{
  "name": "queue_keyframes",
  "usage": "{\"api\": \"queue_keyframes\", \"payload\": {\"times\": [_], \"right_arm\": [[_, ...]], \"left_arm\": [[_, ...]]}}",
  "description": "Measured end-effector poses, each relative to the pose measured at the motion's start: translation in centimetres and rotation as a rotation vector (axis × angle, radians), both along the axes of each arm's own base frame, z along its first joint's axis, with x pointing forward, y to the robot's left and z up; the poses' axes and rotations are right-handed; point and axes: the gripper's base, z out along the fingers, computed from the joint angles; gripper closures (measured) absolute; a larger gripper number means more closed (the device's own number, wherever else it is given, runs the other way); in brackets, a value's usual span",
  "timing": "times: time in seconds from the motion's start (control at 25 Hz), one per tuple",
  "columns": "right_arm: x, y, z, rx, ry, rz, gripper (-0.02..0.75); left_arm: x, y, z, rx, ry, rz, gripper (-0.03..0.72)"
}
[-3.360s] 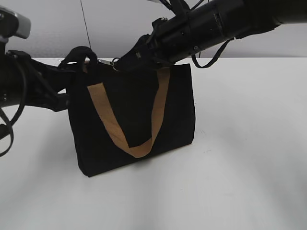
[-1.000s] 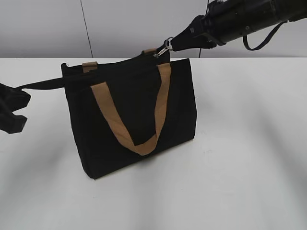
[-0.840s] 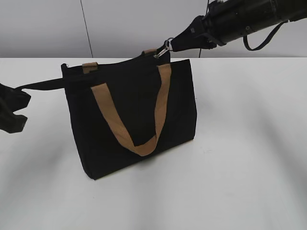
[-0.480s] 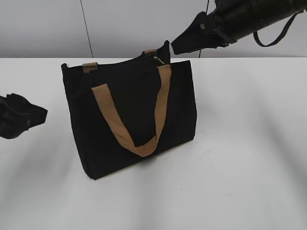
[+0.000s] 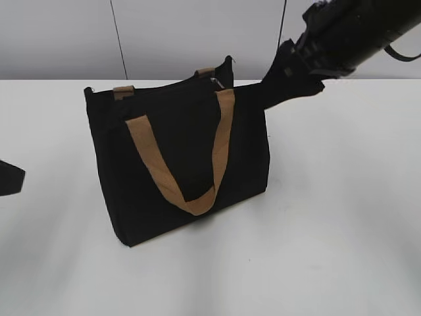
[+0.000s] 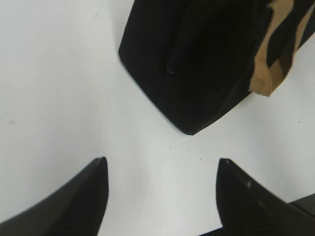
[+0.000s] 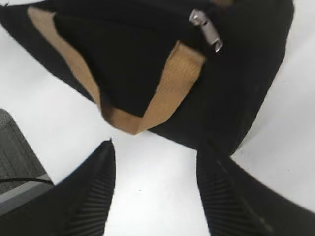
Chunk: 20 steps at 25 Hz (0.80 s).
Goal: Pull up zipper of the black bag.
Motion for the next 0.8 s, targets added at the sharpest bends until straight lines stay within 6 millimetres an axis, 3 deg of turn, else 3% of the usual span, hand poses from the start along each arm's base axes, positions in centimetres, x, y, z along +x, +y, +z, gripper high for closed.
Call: {"api": "queue_keyframes", "payload": {"times": [0.2, 0.4, 0.64, 0.8], "right_arm": [[-4.8, -1.2, 0.1, -0.009, 0.001, -0.031, 0.325], [-10.6, -3.3, 1.5, 0.032, -0.074, -0.079, 0.325], [-19.1, -6.4, 2.8, 0.125, -0.234, -0.168, 0.325], [-23.7, -8.5, 2.4, 0.163, -0.288, -0.277, 0.325]], "left_arm": [[-3.5, 2.2, 2.1, 0.005, -0.067, 0.013, 0.194], [-7.3, 4.7, 3.3, 0.02, -0.143, 0.043, 0.197], [-11.8, 7.1, 3.5, -0.021, -0.21, 0.061, 0.197], [-14.3, 8.4, 3.2, -0.051, -0.261, 0.07, 0.197]]}}
